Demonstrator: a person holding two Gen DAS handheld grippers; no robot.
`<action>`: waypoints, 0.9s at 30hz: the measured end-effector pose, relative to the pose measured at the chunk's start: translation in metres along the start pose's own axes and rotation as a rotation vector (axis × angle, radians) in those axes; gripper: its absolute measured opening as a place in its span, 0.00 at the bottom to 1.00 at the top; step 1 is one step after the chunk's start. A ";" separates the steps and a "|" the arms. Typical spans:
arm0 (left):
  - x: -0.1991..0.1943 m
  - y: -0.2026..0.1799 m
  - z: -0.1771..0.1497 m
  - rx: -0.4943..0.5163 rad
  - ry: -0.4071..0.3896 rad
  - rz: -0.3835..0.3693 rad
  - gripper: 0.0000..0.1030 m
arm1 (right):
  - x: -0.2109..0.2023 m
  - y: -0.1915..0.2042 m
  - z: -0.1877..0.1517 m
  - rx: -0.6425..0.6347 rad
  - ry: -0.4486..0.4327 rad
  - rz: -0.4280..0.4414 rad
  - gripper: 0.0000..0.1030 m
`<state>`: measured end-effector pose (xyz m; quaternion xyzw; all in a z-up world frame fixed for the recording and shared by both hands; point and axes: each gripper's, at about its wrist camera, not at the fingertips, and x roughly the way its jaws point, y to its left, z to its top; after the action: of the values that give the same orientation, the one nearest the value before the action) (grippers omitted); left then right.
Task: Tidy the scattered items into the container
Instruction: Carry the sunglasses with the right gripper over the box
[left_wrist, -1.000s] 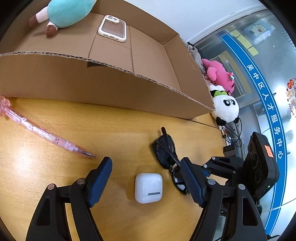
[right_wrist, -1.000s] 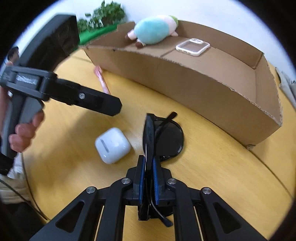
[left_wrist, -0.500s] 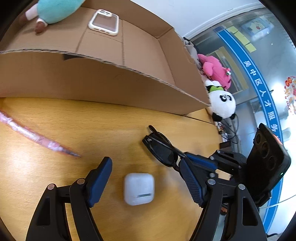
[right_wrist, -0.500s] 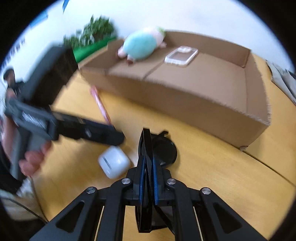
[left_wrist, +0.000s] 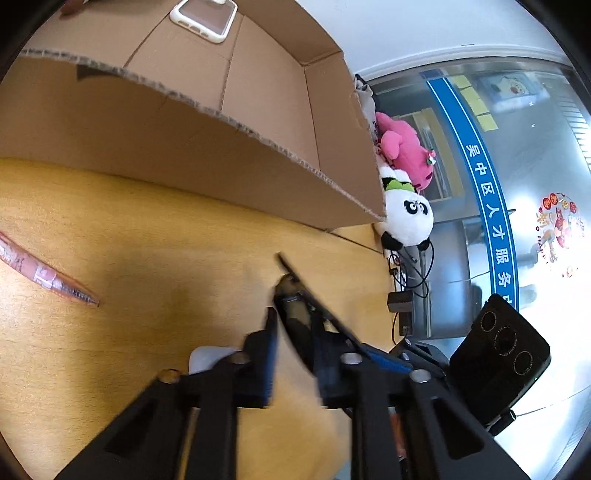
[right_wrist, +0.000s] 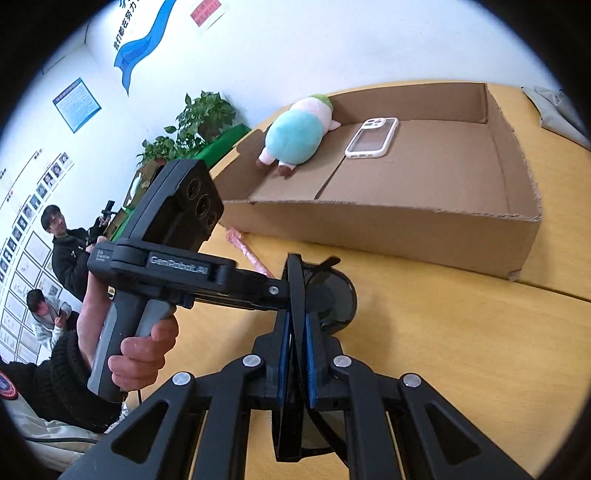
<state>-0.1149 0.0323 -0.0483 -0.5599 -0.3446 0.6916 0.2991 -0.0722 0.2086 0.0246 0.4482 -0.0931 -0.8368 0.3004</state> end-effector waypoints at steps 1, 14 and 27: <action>-0.001 -0.002 -0.001 0.004 -0.012 0.019 0.09 | 0.002 0.001 0.000 -0.004 0.006 -0.004 0.07; -0.032 -0.052 0.003 0.177 -0.114 0.185 0.03 | 0.013 0.038 0.022 -0.229 0.088 -0.181 0.10; -0.083 -0.112 0.039 0.317 -0.210 0.214 0.03 | -0.021 0.065 0.079 -0.331 -0.048 -0.271 0.07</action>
<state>-0.1337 0.0260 0.0946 -0.4644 -0.1995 0.8193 0.2706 -0.1001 0.1599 0.1120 0.3810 0.0997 -0.8839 0.2522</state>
